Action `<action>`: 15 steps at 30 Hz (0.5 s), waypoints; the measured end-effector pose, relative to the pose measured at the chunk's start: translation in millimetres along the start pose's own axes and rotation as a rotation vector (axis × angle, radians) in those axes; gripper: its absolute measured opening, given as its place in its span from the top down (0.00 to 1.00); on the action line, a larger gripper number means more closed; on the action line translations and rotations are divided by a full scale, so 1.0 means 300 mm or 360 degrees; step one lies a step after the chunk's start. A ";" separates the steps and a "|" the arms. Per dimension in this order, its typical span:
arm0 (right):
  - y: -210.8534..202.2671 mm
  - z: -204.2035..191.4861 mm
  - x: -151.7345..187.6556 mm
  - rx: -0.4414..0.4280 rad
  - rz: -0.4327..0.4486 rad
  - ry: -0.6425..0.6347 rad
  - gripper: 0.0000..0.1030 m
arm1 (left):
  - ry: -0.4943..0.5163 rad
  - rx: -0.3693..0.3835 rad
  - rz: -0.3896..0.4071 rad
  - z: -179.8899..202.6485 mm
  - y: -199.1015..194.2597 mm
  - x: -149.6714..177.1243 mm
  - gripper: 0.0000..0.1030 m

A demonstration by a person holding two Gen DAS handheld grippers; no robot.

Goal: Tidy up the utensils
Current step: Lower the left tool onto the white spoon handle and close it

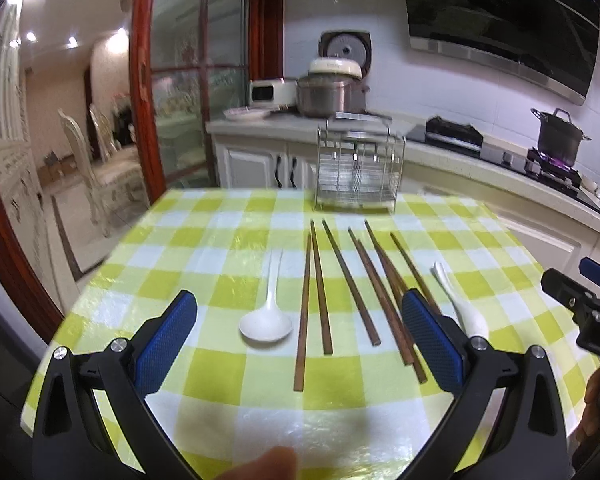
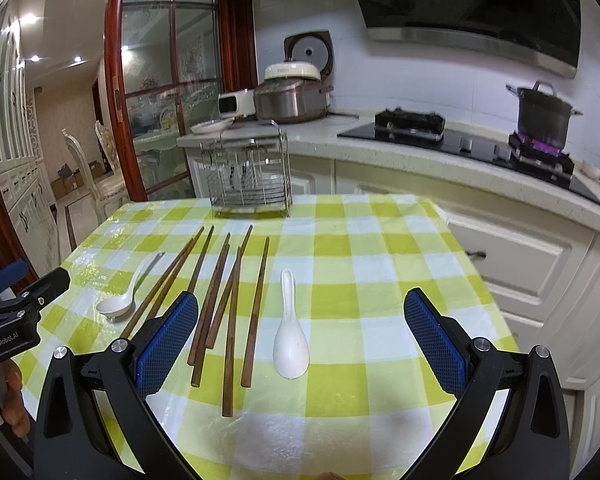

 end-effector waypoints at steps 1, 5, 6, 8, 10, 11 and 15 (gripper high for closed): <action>0.021 0.004 0.008 -0.0004 -0.0031 0.0005 0.06 | -0.0013 0.0015 -0.0019 -0.014 0.017 0.012 0.04; 0.100 0.028 0.029 -0.0021 -0.0153 0.0048 0.06 | -0.0031 0.0007 -0.0078 -0.069 0.076 0.026 0.04; 0.129 0.038 0.037 -0.0027 -0.0196 0.0070 0.06 | -0.0027 -0.0001 -0.0089 -0.080 0.093 0.027 0.04; 0.178 0.052 0.049 -0.0027 -0.0266 0.0089 0.06 | -0.0014 -0.0023 -0.0149 -0.107 0.134 0.033 0.04; 0.229 0.057 0.061 -0.0049 -0.0335 0.0103 0.06 | 0.0016 -0.0011 -0.0241 -0.122 0.187 0.037 0.04; 0.255 0.057 0.067 -0.0068 -0.0366 0.0115 0.06 | 0.0023 -0.0006 -0.0267 -0.128 0.206 0.034 0.04; 0.356 0.044 0.080 -0.0095 -0.0483 0.0102 0.06 | 0.0058 0.0027 -0.0361 -0.132 0.296 0.020 0.04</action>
Point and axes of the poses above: each gripper's, at about its wrist camera, not at the fingertips, and y roughly the way its jaws point, z to its right, x to its underside, the point moved 6 cm from there along y, roughly the way its jaws point, and after that the axes turned 4 degrees about -x, right-handed, at the moved point
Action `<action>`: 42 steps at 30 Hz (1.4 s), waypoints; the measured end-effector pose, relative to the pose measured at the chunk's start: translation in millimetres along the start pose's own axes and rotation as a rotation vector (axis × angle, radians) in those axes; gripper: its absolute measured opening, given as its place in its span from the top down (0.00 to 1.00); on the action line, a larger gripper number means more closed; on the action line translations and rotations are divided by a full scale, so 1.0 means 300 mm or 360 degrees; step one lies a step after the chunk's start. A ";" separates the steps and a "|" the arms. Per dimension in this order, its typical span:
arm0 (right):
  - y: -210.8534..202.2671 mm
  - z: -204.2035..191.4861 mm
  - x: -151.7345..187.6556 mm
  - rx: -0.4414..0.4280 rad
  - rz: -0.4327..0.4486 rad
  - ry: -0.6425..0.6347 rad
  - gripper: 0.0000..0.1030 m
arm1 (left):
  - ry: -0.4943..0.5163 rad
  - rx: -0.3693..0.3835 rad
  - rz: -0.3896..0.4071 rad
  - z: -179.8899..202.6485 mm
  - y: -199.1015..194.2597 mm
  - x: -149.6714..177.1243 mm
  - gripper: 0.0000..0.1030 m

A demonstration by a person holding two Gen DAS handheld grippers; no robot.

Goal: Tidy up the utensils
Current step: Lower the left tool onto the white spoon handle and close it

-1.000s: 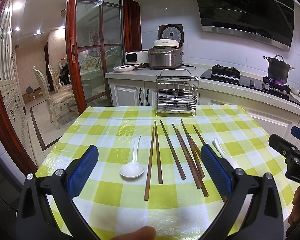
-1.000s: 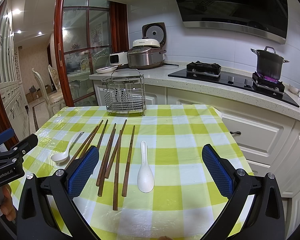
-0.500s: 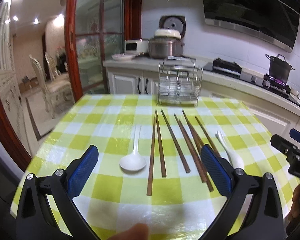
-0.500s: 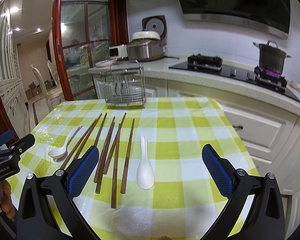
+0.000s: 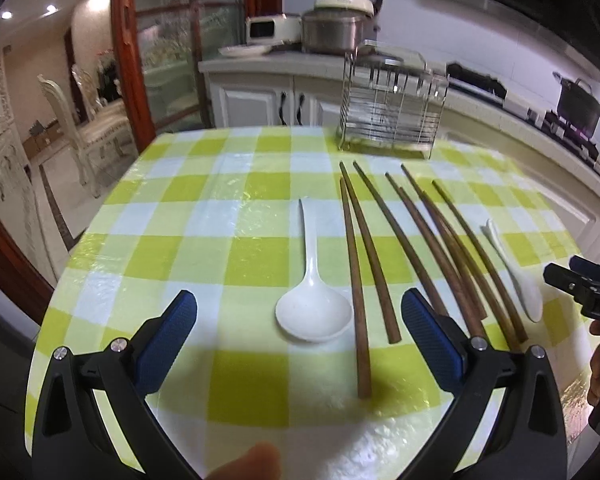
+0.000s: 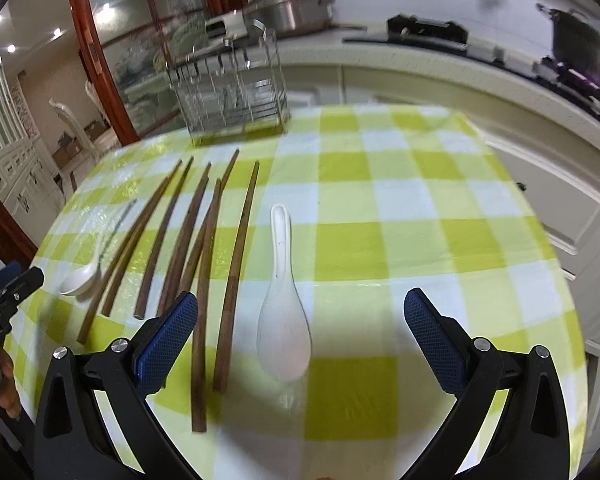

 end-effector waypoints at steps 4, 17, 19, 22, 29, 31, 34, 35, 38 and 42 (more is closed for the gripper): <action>0.085 -0.007 -0.035 -0.0005 -0.0085 -0.0021 0.07 | 0.0021 0.0025 -0.0085 -0.007 0.086 -0.057 0.04; 0.253 -0.038 -0.116 -0.0003 -0.0264 -0.0135 0.27 | 0.0064 0.0140 -0.0301 -0.005 0.333 -0.155 0.36; 0.265 -0.040 -0.127 -0.0018 -0.0268 -0.0142 0.29 | 0.0074 0.0145 -0.0308 0.002 0.356 -0.167 0.39; 0.275 -0.046 -0.139 -0.0036 -0.0273 -0.0162 0.35 | 0.0083 0.0157 -0.0311 0.011 0.377 -0.181 0.45; 0.245 0.003 -0.156 -0.0097 -0.0246 -0.0078 0.43 | 0.0101 0.0159 -0.0300 0.021 0.388 -0.189 0.45; 0.247 -0.005 -0.154 -0.0088 -0.0254 -0.0108 0.44 | 0.0112 0.0161 -0.0302 0.027 0.393 -0.189 0.45; 0.260 -0.010 -0.148 -0.0044 -0.0260 -0.0143 0.55 | 0.0128 0.0160 -0.0311 0.036 0.399 -0.183 0.51; 0.260 -0.010 -0.147 -0.0028 -0.0261 -0.0160 0.58 | 0.0131 0.0162 -0.0314 0.038 0.400 -0.179 0.56; 0.262 -0.021 -0.141 -0.0013 -0.0266 -0.0213 0.60 | 0.0145 0.0171 -0.0334 0.046 0.410 -0.167 0.64; 0.262 -0.056 -0.126 -0.0002 -0.0260 -0.0297 0.60 | 0.0169 0.0148 -0.0341 0.052 0.425 -0.155 0.73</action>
Point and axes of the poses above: each gripper's, at about its wrist camera, not at the fingertips, and y roughly the way its jaws point, z to its right, x to its underside, the point moved 6 cm from there along y, roughly the way its jaws point, and after that the axes turned 4 degrees about -x, right-handed, at the moved point
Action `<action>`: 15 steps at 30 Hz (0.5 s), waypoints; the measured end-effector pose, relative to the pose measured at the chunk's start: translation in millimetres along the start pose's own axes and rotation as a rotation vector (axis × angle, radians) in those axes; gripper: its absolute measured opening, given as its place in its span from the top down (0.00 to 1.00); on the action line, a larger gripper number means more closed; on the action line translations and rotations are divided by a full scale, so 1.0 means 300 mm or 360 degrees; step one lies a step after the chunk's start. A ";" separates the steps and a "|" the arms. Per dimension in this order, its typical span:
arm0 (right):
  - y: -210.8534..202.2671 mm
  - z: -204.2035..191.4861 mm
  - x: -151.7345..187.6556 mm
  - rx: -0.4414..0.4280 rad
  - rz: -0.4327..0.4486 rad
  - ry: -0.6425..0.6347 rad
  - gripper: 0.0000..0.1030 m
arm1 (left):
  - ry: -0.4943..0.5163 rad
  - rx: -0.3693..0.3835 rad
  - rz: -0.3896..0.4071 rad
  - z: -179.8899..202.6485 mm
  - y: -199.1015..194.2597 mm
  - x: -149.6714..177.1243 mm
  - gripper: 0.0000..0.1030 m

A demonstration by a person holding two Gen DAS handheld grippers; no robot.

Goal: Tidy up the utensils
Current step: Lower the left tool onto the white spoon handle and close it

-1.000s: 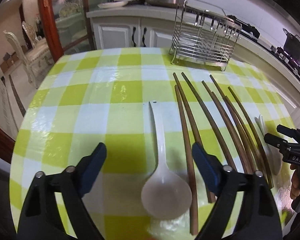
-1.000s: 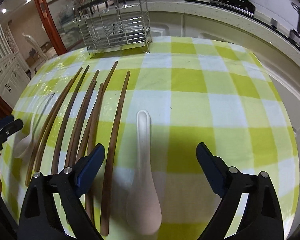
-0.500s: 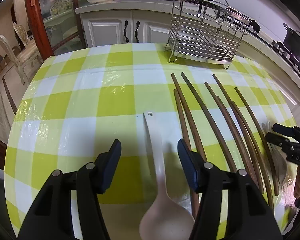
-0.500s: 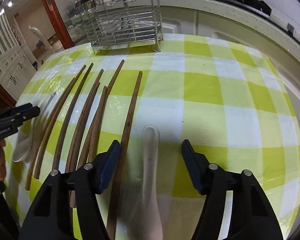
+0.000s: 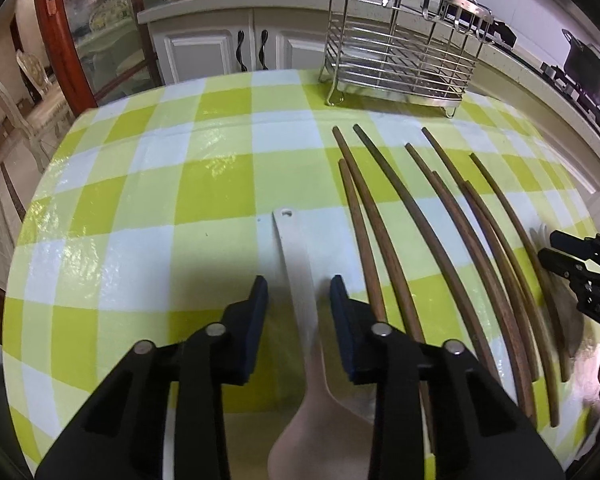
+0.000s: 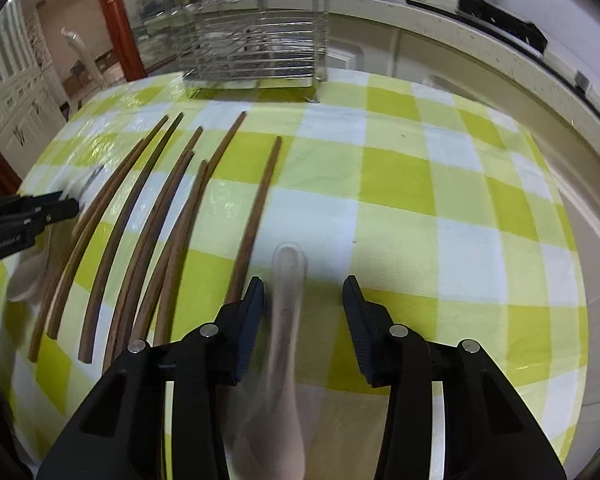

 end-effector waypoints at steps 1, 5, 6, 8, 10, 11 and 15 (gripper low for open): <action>0.000 -0.012 0.001 -0.0007 0.0005 -0.0020 0.62 | 0.0002 -0.0002 -0.0003 -0.001 0.001 0.000 0.80; 0.000 -0.028 -0.003 -0.0050 0.0030 -0.0054 0.76 | 0.0006 0.0009 -0.0010 -0.002 -0.006 0.004 0.89; 0.000 -0.026 -0.005 -0.0049 0.0033 -0.0054 0.78 | 0.0004 0.0014 -0.0006 -0.002 -0.013 0.006 0.90; -0.001 -0.021 -0.006 -0.0063 0.0039 -0.0048 0.81 | -0.0009 0.0011 0.0013 -0.004 -0.034 0.006 0.90; -0.001 -0.025 -0.006 -0.0073 0.0044 -0.0061 0.81 | -0.0018 0.0011 0.0029 -0.006 -0.053 0.006 0.90; -0.004 -0.029 -0.003 -0.0094 0.0043 -0.0062 0.81 | -0.0020 0.0008 0.0041 -0.008 -0.068 0.006 0.90; -0.049 -0.037 -0.001 -0.0109 0.0092 -0.0055 0.81 | -0.0024 -0.0001 0.0084 -0.012 -0.123 0.005 0.90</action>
Point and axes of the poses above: each gripper's, at about its wrist camera, not at the fingertips, and y roughly the way its jaws point, z to its right, x to its underside, the point moved 6 cm from there along y, roughly the way its jaws point, and after that the axes turned 4 degrees about -x, right-handed, at the moved point
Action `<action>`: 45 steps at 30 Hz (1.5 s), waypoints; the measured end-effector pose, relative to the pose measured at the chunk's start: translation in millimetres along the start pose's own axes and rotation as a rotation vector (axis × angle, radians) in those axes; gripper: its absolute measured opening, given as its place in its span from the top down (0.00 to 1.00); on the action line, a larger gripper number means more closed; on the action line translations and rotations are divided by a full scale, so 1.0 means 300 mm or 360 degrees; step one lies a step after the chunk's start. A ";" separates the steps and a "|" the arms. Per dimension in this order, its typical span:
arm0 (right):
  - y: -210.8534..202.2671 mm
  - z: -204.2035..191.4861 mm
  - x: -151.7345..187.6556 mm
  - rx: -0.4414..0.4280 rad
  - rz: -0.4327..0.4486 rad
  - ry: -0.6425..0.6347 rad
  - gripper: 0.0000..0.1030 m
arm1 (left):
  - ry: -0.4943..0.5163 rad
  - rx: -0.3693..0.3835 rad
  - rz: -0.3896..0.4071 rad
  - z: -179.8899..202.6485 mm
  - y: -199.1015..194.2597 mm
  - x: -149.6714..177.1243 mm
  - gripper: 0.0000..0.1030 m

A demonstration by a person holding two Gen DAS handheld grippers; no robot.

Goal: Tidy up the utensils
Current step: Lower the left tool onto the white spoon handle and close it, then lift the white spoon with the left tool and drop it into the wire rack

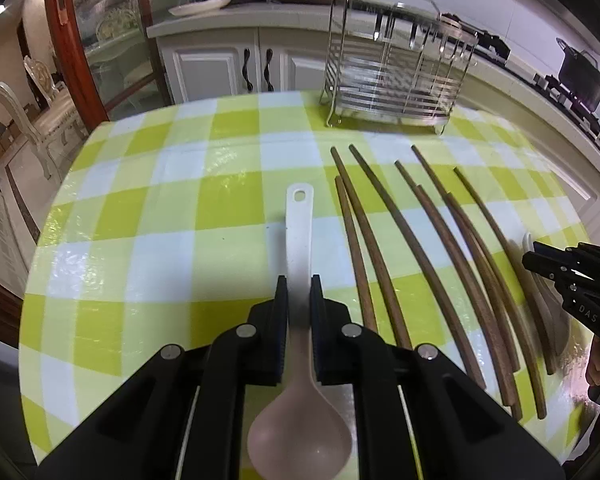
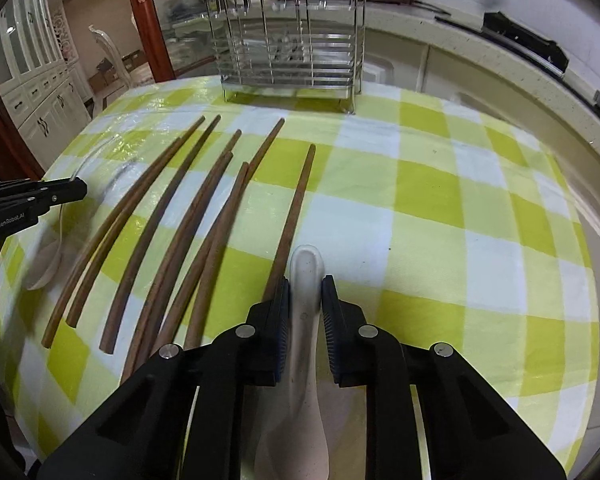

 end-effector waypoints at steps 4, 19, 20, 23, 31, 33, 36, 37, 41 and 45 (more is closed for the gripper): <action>-0.098 0.005 -0.026 -0.0008 0.0105 0.0032 0.81 | -0.0019 0.0001 0.0059 -0.006 -0.067 -0.004 0.90; -0.358 -0.011 -0.066 0.0001 0.0368 0.0037 0.81 | -0.0053 0.0021 0.0255 0.011 -0.276 -0.010 0.90; -0.366 -0.009 -0.066 0.0003 0.0378 0.0041 0.81 | -0.0052 0.0021 0.0262 0.015 -0.283 -0.009 0.90; -0.381 -0.001 -0.066 0.0008 0.0397 0.0047 0.81 | -0.0052 0.0033 0.0276 0.025 -0.298 -0.012 0.90; -0.395 0.025 -0.119 0.0031 0.0449 0.0058 0.81 | -0.0037 0.0073 0.0306 0.060 -0.315 -0.059 0.90; -0.397 0.033 -0.149 0.0030 0.0459 0.0061 0.82 | -0.0027 0.0086 0.0322 0.071 -0.322 -0.091 0.90; -0.407 0.053 -0.234 0.0012 0.0491 0.0084 0.81 | -0.0017 0.0094 0.0358 0.082 -0.338 -0.157 0.90; -0.413 0.056 -0.265 0.0013 0.0506 0.0083 0.81 | -0.0013 0.0095 0.0371 0.084 -0.344 -0.178 0.90; -0.455 0.055 -0.419 0.0027 0.0583 0.0048 0.81 | -0.0016 0.0096 0.0447 0.084 -0.381 -0.310 0.90; -0.511 0.035 -0.596 0.0056 0.0691 -0.0003 0.81 | -0.0026 0.0095 0.0564 0.087 -0.444 -0.462 0.90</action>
Point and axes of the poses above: each gripper's, at about its wrist camera, not at the fingertips, and y roughly the way its jaws point, z to its right, x to its underside, the point moved 6 cm from there along y, roughly the way its jaws point, and after that the axes turned 4 degrees about -x, right-handed, at the moved point
